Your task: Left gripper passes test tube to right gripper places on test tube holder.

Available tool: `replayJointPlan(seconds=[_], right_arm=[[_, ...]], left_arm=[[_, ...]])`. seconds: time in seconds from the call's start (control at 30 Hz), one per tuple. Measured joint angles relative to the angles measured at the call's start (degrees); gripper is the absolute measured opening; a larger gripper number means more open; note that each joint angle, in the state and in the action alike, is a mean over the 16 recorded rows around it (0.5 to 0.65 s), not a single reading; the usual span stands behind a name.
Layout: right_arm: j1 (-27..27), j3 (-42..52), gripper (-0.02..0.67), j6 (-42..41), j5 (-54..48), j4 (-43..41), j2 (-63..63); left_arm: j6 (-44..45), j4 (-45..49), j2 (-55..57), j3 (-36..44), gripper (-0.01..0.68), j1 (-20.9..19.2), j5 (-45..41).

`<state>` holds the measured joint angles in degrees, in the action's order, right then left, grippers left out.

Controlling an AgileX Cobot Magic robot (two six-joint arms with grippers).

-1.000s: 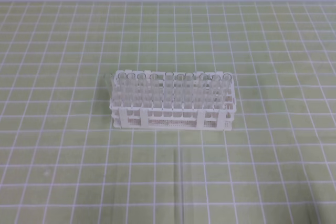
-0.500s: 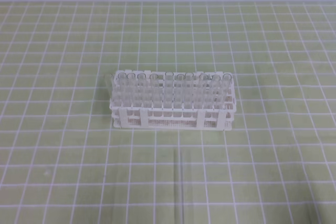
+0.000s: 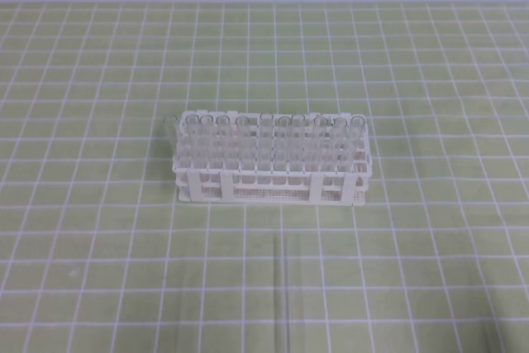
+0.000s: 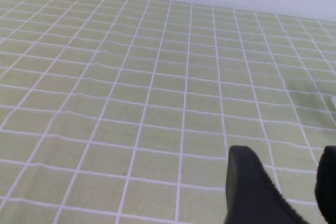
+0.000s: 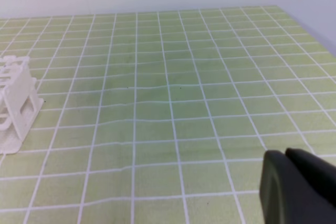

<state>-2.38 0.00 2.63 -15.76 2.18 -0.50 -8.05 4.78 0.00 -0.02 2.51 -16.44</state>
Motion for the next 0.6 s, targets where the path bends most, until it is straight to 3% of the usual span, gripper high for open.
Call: replayJointPlan(seconds=[0.6], right_arm=[[0.0, 0.0, -0.018, 0.0, 0.0, 0.0, 0.0]], left_arm=[[-0.1, -0.1, -0.1, 0.0, 0.257, 0.0, 0.1]])
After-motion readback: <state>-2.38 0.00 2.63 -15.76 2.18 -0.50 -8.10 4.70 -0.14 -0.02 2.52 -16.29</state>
